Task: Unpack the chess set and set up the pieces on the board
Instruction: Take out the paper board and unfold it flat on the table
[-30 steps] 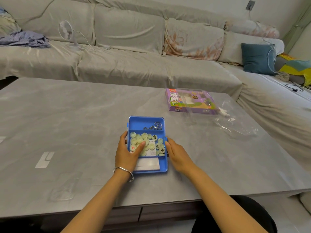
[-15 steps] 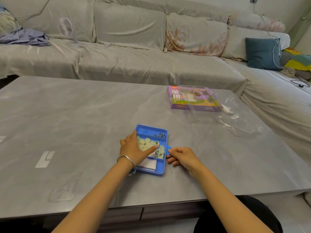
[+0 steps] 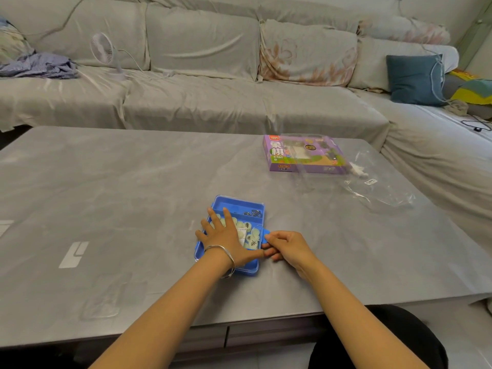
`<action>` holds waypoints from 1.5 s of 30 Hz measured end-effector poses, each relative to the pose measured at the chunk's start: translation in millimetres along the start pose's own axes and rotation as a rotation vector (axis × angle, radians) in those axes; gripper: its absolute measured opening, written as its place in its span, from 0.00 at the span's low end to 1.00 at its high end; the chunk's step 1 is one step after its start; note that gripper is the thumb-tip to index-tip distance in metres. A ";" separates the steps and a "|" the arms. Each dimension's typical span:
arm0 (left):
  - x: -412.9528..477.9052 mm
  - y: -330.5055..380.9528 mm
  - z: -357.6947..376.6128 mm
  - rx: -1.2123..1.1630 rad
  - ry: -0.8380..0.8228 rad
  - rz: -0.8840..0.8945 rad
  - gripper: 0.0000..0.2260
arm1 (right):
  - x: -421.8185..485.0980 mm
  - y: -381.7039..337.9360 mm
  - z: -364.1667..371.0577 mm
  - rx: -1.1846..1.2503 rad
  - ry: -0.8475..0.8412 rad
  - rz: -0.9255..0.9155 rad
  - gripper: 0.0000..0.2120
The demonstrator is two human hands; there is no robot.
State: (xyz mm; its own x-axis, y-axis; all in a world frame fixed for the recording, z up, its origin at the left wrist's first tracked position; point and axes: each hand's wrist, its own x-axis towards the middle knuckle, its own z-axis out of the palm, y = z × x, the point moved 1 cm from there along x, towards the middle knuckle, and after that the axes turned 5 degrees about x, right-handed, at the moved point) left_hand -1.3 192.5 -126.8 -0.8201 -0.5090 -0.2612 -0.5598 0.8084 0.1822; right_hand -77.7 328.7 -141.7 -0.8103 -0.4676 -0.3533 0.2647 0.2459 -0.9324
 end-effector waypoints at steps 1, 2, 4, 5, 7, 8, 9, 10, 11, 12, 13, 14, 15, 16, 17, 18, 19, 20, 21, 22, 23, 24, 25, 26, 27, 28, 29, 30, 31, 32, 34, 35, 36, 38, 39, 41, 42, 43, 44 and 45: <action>0.3 -0.7 -0.8 -0.015 0.002 0.002 0.58 | -0.6 -0.4 -0.2 0.000 -0.006 0.003 0.08; 0.0 -1.4 -2.5 -0.031 0.006 0.006 0.58 | -1.2 -0.8 -0.2 0.002 -0.010 0.001 0.08; 0.0 -3.0 -6.4 -0.091 0.006 0.014 0.55 | -2.4 -0.9 1.1 0.015 -0.004 -0.019 0.07; 1.1 -5.0 -9.1 -0.154 -0.002 0.015 0.54 | -3.0 -0.3 1.7 0.031 0.013 -0.039 0.06; 1.6 -12.2 -19.3 -0.380 -0.015 0.029 0.50 | -3.7 1.7 3.5 0.074 0.091 -0.090 0.04; -0.4 -17.3 -26.7 -0.534 -0.020 0.047 0.47 | -3.2 4.3 4.8 0.075 0.142 -0.128 0.07; -2.0 -24.0 -33.6 -0.685 -0.029 0.069 0.43 | -2.9 7.3 6.3 0.044 0.188 -0.179 0.11; -4.4 -31.3 -41.6 -0.819 -0.041 0.097 0.37 | -3.1 9.1 8.3 -0.031 0.225 -0.240 0.13; -6.2 -39.4 -48.3 -0.946 -0.076 0.116 0.31 | -3.3 10.3 10.9 -0.130 0.247 -0.305 0.14; -10.0 -46.7 -55.4 -1.077 -0.116 0.122 0.27 | -3.3 11.3 13.9 -0.220 0.256 -0.363 0.13; -12.4 -55.1 -60.5 -1.198 -0.153 0.114 0.26 | -3.6 11.6 17.2 -0.285 0.251 -0.410 0.12; -15.3 -63.7 -65.9 -1.291 -0.170 0.100 0.26 | -3.8 12.5 20.8 -0.326 0.237 -0.430 0.11; -15.4 -73.3 -69.9 -1.364 -0.177 0.082 0.26 | -4.2 13.0 24.1 -0.358 0.223 -0.433 0.12; -16.5 -82.4 -74.6 -1.432 -0.176 0.069 0.25 | -4.1 13.4 27.1 -0.377 0.213 -0.421 0.13; -15.0 -93.6 -77.6 -1.493 -0.162 0.055 0.22 | -3.9 13.9 29.2 -0.387 0.204 -0.411 0.14; -15.3 -102.8 -81.7 -1.553 -0.132 0.045 0.19 | -3.7 14.3 31.2 -0.395 0.191 -0.404 0.16; -13.5 -113.6 -83.9 -1.586 -0.078 0.029 0.16 | -3.6 15.0 32.8 -0.407 0.177 -0.398 0.16; -11.4 -122.7 -85.1 -1.578 -0.008 0.001 0.16 | -3.7 14.9 34.3 -0.416 0.168 -0.389 0.17; -8.0 -131.8 -83.7 -1.487 0.079 -0.045 0.16 | -3.9 14.4 35.6 -0.416 0.166 -0.385 0.17; -4.3 -139.7 -80.2 -1.316 0.173 -0.094 0.17 | -4.2 13.7 36.8 -0.405 0.172 -0.388 0.17; 0.8 -146.6 -74.0 -1.098 0.257 -0.127 0.18 | -5.1 12.2 37.7 -0.389 0.183 -0.405 0.16; 5.1 -150.2 -66.6 -0.902 0.307 -0.134 0.19 | -6.1 10.8 38.6 -0.369 0.186 -0.431 0.16; 9.1 -151.2 -57.8 -0.758 0.314 -0.129 0.20 | -7.6 8.7 39.2 -0.346 0.171 -0.465 0.15; 12.0 -150.0 -48.5 -0.679 0.285 -0.124 0.23 | -9.4 6.6 39.9 -0.328 0.138 -0.493 0.13; 13.9 -147.3 -39.4 -0.648 0.235 -0.122 0.25 | -11.1 4.8 40.3 -0.325 0.092 -0.514 0.13; 14.7 -143.5 -31.6 -0.622 0.193 -0.122 0.27 | -12.6 3.6 40.4 -0.337 0.052 -0.529 0.13; 15.3 -140.3 -25.3 -0.585 0.176 -0.123 0.28 | -13.2 3.5 40.3 -0.363 0.024 -0.538 0.14; 15.0 -137.0 -20.6 -0.533 0.181 -0.127 0.29 | -13.5 3.5 39.8 -0.398 0.006 -0.543 0.15; 14.4 -134.2 -17.5 -0.471 0.191 -0.135 0.30 | -13.8 3.2 39.2 -0.429 -0.007 -0.546 0.14; 13.0 -130.7 -14.9 -0.396 0.188 -0.142 0.31 | -13.9 3.1 38.3 -0.452 -0.020 -0.544 0.12; 7.4 -120.6 -10.9 -0.256 0.147 -0.129 0.31 | -13.7 3.0 36.6 -0.466 -0.049 -0.532 0.10; 4.9 -114.4 -9.1 -0.220 0.136 -0.096 0.30 | -13.0 3.4 35.7 -0.460 -0.060 -0.521 0.10; 2.9 -107.9 -7.2 -0.205 0.128 -0.045 0.28 | -11.8 4.3 35.4 -0.450 -0.062 -0.517 0.08; 0.1 -96.3 -2.7 -0.187 0.091 0.078 0.23 | -9.1 5.6 35.4 -0.430 -0.033 -0.525 0.04; -0.5 -92.3 -0.3 -0.169 0.072 0.124 0.22 | -7.9 5.5 35.4 -0.407 -0.012 -0.522 0.04; -0.1 -88.3 3.6 -0.125 0.054 0.143 0.21 | -7.1 1.2 34.8 -0.294 0.033 -0.489 0.06; 0.4 -87.3 5.3 -0.105 0.056 0.130 0.21 | -7.7 -3.3 33.9 -0.206 0.058 -0.469 0.06; 1.1 -86.7 6.7 -0.083 0.060 0.116 0.23 | -8.2 -8.5 32.5 -0.120 0.077 -0.452 0.04; 2.0 -86.5 7.7 -0.058 0.068 0.103 0.23 | -8.9 -14.0 31.0 -0.059 0.088 -0.443 0.04; 3.1 -87.2 7.8 -0.035 0.080 0.092 0.24 | -8.7 -18.9 29.9 -0.031 0.097 -0.445 0.04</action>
State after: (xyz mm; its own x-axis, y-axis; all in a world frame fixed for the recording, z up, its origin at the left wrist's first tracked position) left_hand 45.9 122.7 -150.9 -0.8744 -0.4559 -0.1658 -0.4840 0.8429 0.2351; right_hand -60.0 302.7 -123.3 -0.8873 -0.4521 0.0908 -0.1345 0.0653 -0.9888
